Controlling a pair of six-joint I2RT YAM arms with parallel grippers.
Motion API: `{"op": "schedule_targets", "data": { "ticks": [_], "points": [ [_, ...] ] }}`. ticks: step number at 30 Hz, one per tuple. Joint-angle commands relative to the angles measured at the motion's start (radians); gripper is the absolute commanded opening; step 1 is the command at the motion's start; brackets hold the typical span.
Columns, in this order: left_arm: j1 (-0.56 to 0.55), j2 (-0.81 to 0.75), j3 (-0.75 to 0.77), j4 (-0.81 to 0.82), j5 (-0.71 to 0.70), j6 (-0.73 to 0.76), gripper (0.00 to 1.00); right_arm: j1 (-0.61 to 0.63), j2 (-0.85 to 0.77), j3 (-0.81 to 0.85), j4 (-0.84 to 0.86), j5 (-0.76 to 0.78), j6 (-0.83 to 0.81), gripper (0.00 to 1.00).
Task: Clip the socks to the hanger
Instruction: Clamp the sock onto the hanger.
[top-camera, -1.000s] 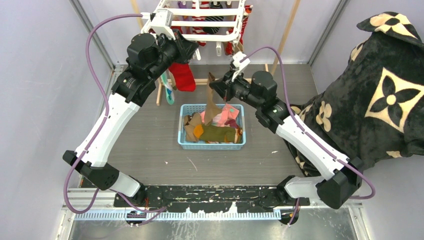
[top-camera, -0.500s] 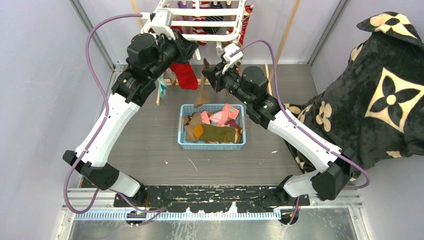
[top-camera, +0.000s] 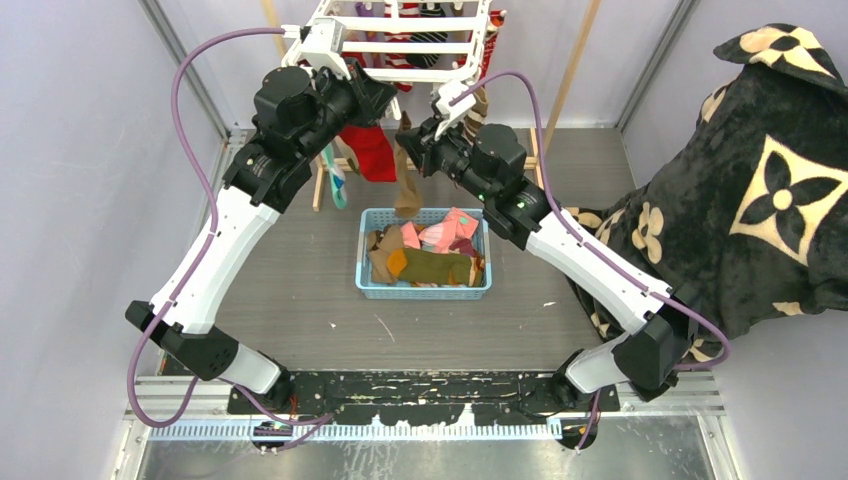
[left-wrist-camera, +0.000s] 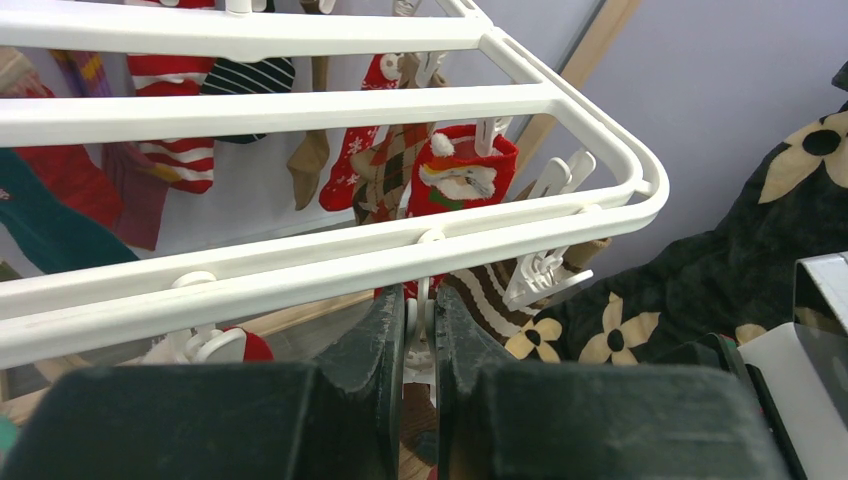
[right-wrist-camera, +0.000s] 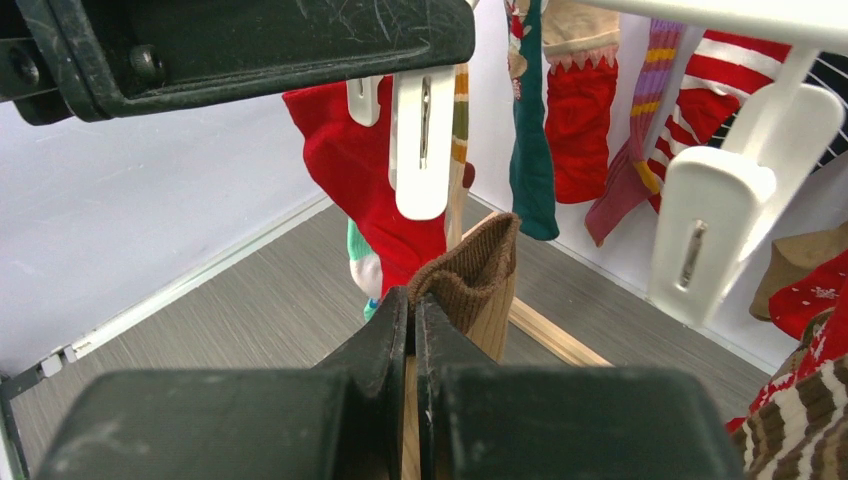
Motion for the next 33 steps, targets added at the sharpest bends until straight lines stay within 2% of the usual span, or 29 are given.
{"op": "schedule_targets", "data": {
  "ticks": [1,33],
  "points": [
    [-0.006,-0.04,0.009,0.007,0.0,0.001,0.0,0.008,-0.001,0.074,0.049,-0.002,-0.013,0.01],
    [-0.005,-0.042,0.008,0.006,-0.027,-0.005,0.0,0.026,0.046,0.14,-0.018,-0.032,-0.014,0.01]
  ]
}}
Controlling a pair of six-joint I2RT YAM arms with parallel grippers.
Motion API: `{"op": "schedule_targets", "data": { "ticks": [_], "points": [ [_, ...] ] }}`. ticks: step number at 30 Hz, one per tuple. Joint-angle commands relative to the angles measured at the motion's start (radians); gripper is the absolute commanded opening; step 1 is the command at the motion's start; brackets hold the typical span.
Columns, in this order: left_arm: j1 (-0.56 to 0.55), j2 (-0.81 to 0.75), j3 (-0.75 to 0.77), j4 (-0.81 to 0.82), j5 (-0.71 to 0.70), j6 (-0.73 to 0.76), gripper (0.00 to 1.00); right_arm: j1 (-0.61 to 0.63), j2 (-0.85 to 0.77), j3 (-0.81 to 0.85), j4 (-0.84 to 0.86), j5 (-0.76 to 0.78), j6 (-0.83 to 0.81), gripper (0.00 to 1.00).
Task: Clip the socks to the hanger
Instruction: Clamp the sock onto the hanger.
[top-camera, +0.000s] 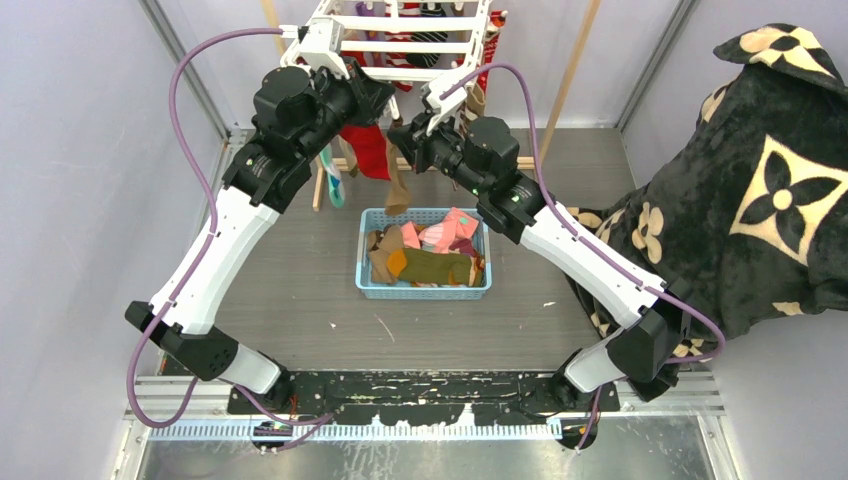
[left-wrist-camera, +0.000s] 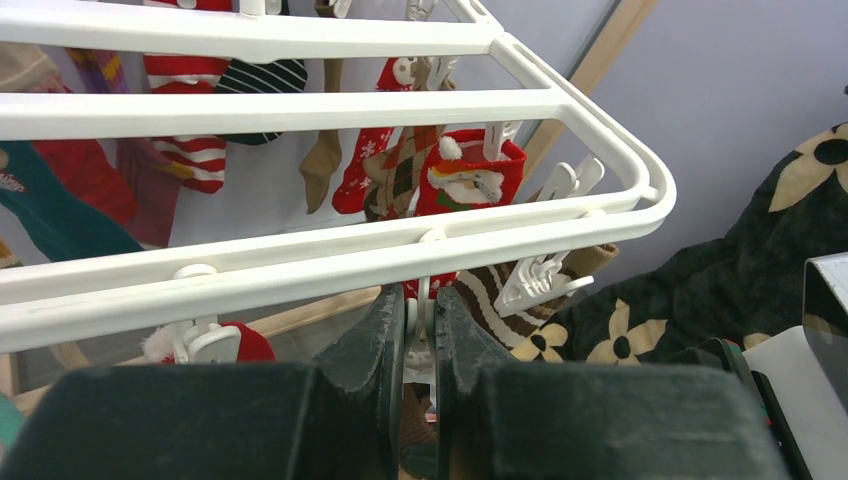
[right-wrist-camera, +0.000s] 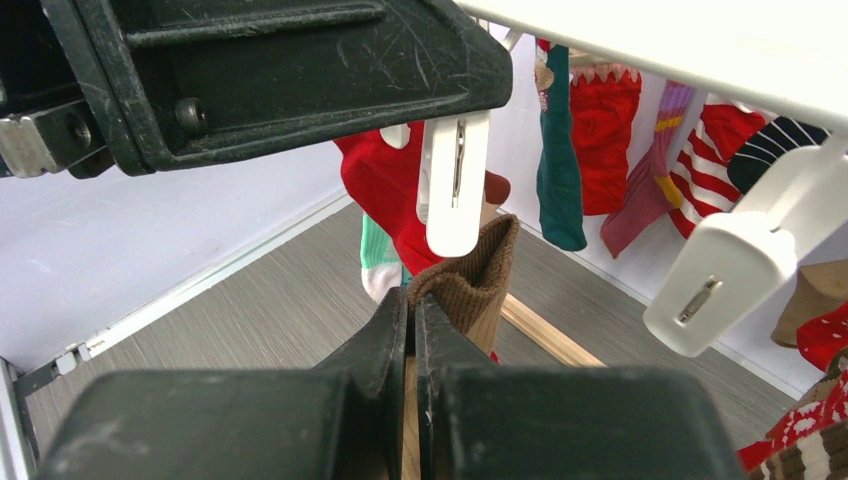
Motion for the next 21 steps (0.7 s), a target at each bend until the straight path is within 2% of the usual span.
{"op": "schedule_targets", "data": {
  "ticks": [1,21],
  "points": [
    [-0.006,-0.04,0.008,0.006,-0.002,-0.006,0.0,0.01,0.006,0.066,0.024,-0.02,-0.01,0.01],
    [-0.005,-0.041,-0.005,0.011,-0.002,-0.001,0.0,0.011,-0.044,0.044,0.02,0.016,-0.065,0.01]
  ]
}}
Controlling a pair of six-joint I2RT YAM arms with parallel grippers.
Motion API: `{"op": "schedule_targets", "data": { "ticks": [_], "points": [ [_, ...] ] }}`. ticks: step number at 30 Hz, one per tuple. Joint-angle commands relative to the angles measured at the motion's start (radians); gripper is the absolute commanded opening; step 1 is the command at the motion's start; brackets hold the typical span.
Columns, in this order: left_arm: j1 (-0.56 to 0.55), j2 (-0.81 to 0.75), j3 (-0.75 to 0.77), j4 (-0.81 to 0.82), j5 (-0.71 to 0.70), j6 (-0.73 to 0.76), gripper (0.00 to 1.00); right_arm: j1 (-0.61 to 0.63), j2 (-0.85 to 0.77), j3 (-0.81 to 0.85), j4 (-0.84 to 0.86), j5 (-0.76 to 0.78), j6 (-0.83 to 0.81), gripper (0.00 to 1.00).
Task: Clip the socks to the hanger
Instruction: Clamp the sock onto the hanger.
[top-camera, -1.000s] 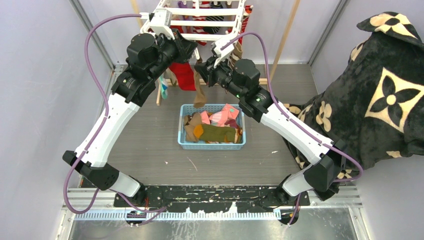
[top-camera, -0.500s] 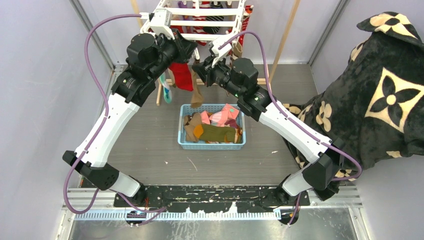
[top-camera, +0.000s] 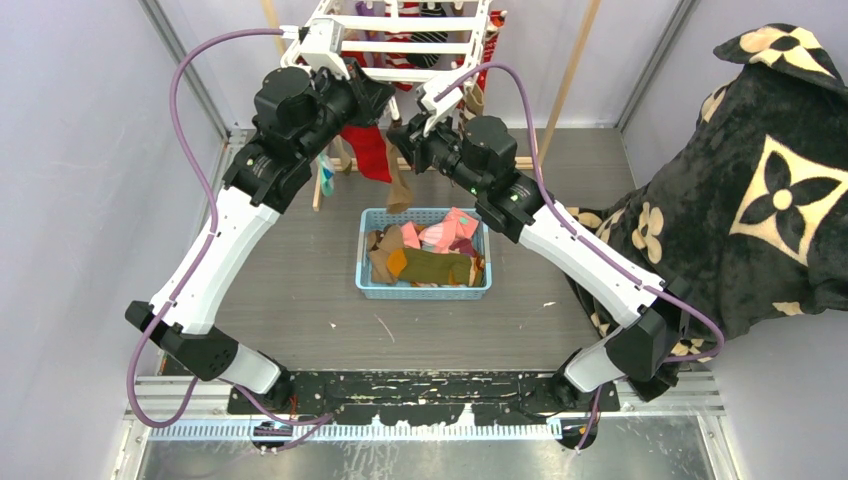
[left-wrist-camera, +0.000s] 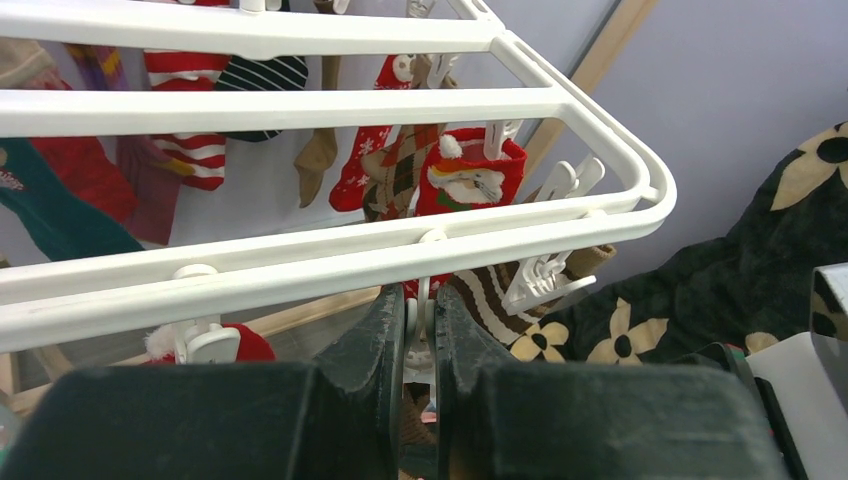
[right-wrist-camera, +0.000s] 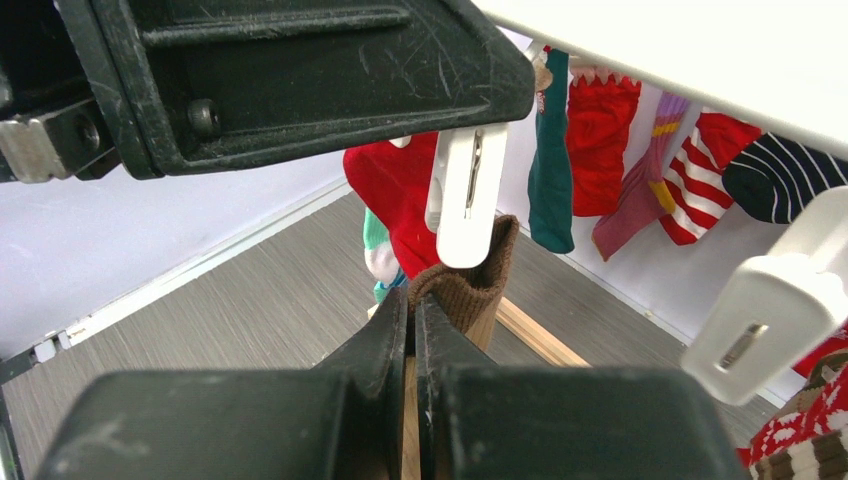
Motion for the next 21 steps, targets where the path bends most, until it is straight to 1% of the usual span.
{"op": "schedule_targets", "data": {
  "ticks": [1,13,21],
  "points": [
    [-0.005,-0.04,0.0,0.012,-0.002,-0.002,0.0,0.005,-0.06,0.019,0.043,0.015,-0.02,0.01],
    [-0.006,-0.039,-0.002,0.014,-0.002,-0.002,0.0,0.005,-0.047,0.056,0.048,-0.019,-0.011,0.01],
    [-0.006,-0.043,-0.007,0.017,-0.003,-0.002,0.0,0.005,-0.024,0.111,0.014,-0.032,-0.034,0.01]
  ]
}}
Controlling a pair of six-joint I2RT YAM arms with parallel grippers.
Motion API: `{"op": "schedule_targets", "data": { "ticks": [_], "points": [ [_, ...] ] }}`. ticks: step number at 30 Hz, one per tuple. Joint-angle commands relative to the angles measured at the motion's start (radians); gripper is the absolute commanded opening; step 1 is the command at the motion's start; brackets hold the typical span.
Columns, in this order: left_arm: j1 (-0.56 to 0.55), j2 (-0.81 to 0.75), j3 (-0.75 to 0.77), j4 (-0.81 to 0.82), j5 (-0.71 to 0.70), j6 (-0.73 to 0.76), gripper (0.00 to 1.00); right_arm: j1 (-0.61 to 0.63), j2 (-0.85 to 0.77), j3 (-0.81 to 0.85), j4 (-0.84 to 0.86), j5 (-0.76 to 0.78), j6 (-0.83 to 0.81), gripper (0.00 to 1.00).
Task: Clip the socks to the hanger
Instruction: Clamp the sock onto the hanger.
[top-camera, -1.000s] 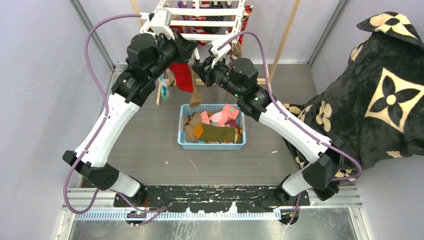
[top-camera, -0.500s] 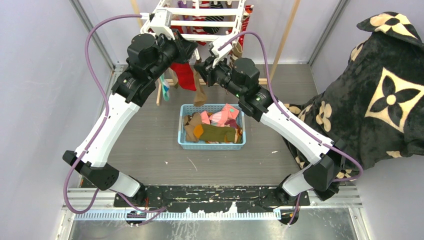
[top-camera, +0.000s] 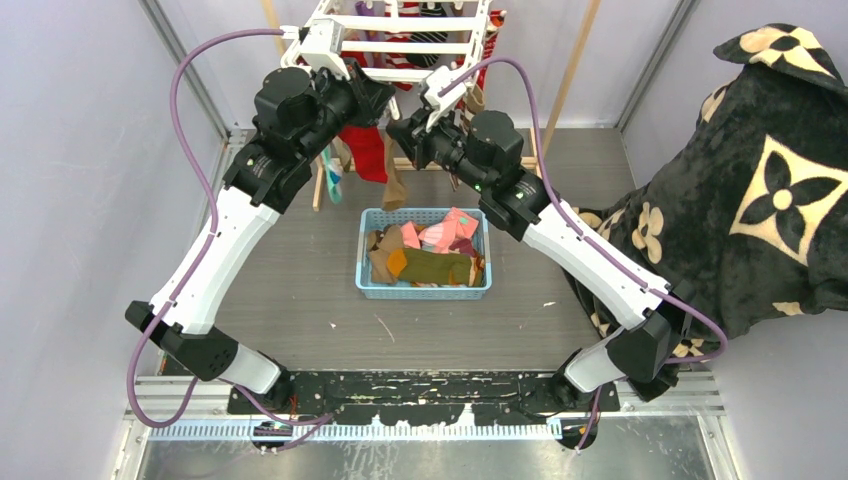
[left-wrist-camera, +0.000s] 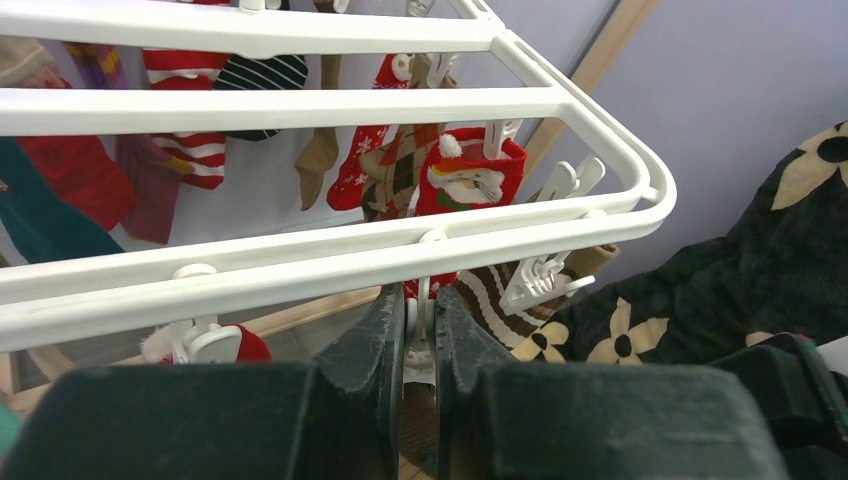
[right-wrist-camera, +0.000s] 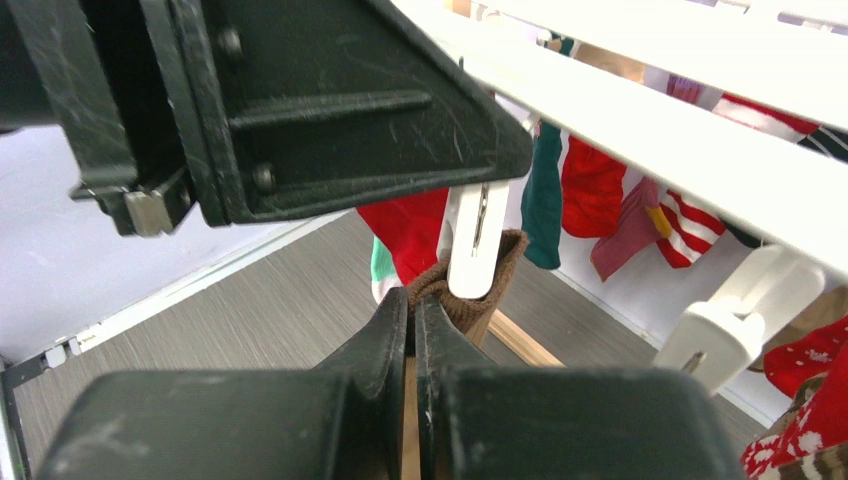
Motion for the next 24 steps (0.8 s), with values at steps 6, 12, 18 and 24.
{"op": "schedule_targets", "data": {
  "ticks": [6,12,18,24],
  "points": [
    [-0.005,-0.045,-0.004,0.017,-0.007,0.001,0.0,0.005,-0.016,0.093,0.011,-0.014,-0.045,0.01],
    [-0.006,-0.047,-0.004,0.014,-0.021,-0.001,0.03,0.005,-0.017,0.094,-0.006,-0.016,-0.051,0.01],
    [-0.006,-0.054,-0.006,0.011,-0.042,-0.003,0.57,0.005,-0.014,0.097,-0.008,-0.021,-0.048,0.01],
    [-0.006,-0.059,-0.003,0.012,-0.043,-0.001,0.62,0.005,-0.012,0.099,0.002,-0.027,-0.021,0.19]
  ]
}}
